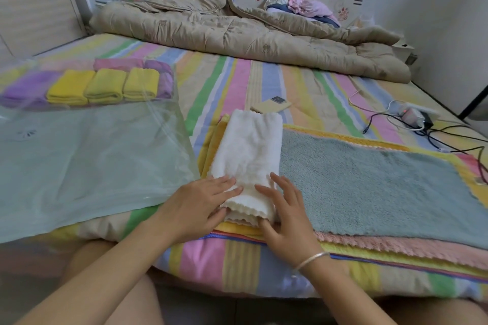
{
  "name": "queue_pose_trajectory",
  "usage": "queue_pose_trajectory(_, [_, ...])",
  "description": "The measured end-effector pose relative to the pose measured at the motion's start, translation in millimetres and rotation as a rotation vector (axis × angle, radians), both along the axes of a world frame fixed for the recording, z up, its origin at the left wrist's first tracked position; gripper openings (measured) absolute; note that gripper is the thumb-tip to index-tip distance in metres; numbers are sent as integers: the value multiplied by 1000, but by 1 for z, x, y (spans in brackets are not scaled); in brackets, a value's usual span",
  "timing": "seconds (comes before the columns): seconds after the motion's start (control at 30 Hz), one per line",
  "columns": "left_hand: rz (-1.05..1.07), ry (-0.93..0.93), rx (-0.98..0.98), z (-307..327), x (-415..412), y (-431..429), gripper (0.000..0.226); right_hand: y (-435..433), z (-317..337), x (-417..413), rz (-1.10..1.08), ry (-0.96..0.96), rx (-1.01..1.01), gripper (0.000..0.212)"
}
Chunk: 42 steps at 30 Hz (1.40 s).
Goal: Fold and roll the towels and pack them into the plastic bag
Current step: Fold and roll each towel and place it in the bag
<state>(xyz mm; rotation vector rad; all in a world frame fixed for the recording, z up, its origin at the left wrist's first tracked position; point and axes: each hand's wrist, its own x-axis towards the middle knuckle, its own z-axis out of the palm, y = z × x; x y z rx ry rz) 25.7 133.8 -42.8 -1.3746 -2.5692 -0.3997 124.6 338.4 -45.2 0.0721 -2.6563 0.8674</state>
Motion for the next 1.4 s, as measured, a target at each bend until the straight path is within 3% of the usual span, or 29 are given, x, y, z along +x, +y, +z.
queue_pose_trajectory(0.1, [19, -35, -11, 2, 1, 1, 65, 27, 10, 9, 191, -33, 65, 63])
queue_pose_trajectory(0.23, [36, -24, -26, 5, 1, 7, 74, 43, 14, -10, 124, 118, 411, 62])
queue_pose_trajectory(0.43, [60, -75, -5, 10, 5, 9, 86, 45, 12, -35, 296, 185, 606, 48])
queue_pose_trajectory(0.53, [114, -87, 76, 11, 11, 12, 80, 43, 18, -40, 298, 214, 403, 39])
queue_pose_trajectory(0.6, [196, -100, 203, 11, 12, 12, 65, 44, 24, -42, 265, 220, 245, 36])
queue_pose_trajectory(0.7, [308, -217, 451, 15, 6, 11, 64, 44, 35, -40, 187, 212, 50, 39])
queue_pose_trajectory(0.83, [143, -444, 771, 41, 8, 11, 56, 50, 52, -23, 205, 262, 7, 33])
queue_pose_trajectory(0.93, [-5, -536, 728, 50, 20, 10, 42, 60, 47, -10, 200, 163, -78, 28])
queue_pose_trajectory(1.0, [10, -647, 737, 44, 27, 14, 28, 63, 36, -2, 151, 56, -138, 31])
queue_pose_trajectory(1.07, [180, -725, 741, 33, 26, 22, 35, 62, 27, 4, 104, -16, -209, 30])
queue_pose_trajectory(1.17, [408, -700, 691, 17, 14, 32, 56, 51, 20, 3, 36, -67, -332, 26])
queue_pose_trajectory(1.27, [546, -682, 611, 20, 5, 45, 46, 49, 11, -11, -159, -176, -433, 50])
queue_pose_trajectory(1.4, [700, -763, 410, 30, -6, 58, 44, 49, 12, -32, -315, -380, -436, 48])
